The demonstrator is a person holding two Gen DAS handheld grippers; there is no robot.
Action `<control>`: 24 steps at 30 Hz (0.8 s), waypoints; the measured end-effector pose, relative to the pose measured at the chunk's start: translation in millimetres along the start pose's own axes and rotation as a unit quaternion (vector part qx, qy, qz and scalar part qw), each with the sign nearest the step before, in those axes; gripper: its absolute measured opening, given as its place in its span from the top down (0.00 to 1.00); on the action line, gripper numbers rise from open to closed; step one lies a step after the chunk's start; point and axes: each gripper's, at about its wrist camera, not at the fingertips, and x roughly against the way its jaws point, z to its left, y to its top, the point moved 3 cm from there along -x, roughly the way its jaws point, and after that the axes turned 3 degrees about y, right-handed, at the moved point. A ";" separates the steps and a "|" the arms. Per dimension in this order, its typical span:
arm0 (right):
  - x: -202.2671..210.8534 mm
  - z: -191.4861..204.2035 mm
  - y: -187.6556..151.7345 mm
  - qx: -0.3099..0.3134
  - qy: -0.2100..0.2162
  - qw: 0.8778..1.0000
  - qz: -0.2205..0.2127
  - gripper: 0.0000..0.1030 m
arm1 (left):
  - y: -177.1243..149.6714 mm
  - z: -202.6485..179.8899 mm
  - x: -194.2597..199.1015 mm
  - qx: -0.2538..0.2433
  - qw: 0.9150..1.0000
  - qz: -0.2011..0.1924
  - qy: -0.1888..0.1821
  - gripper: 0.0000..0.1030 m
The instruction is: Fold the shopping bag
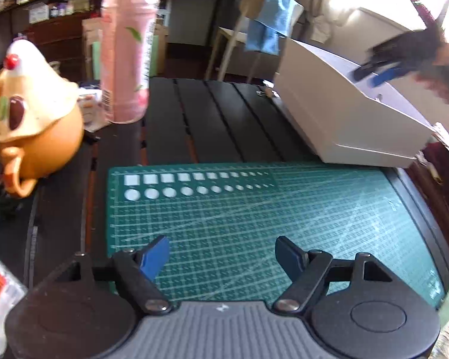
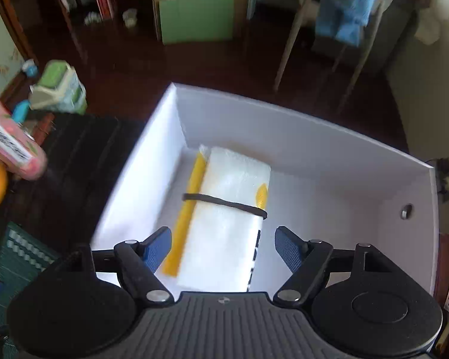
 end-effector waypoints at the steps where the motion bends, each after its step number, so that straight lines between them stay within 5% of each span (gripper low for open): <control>1: 23.4 9.5 -11.0 0.005 -0.002 1.000 -0.026 0.22 | -0.5 -1.2 2.6 -0.006 1.000 -0.008 0.012 0.25; 4: 63.9 50.1 -47.6 0.019 -0.008 0.997 -0.076 0.18 | -6.3 -11.1 14.3 -0.035 0.998 -0.030 0.048 0.25; 8: 95.9 106.5 -108.7 -0.017 -0.009 0.993 -0.115 0.14 | -16.3 -16.8 38.1 -0.024 0.999 -0.013 0.045 0.26; 14: 83.1 166.8 -203.4 -0.076 -0.004 0.993 -0.092 0.15 | -38.8 -22.4 128.1 0.014 0.998 -0.047 0.028 0.25; 24: 138.0 214.9 -262.0 -0.118 -0.052 0.986 -0.108 0.14 | -59.0 -43.1 236.3 0.027 0.992 -0.070 0.106 0.18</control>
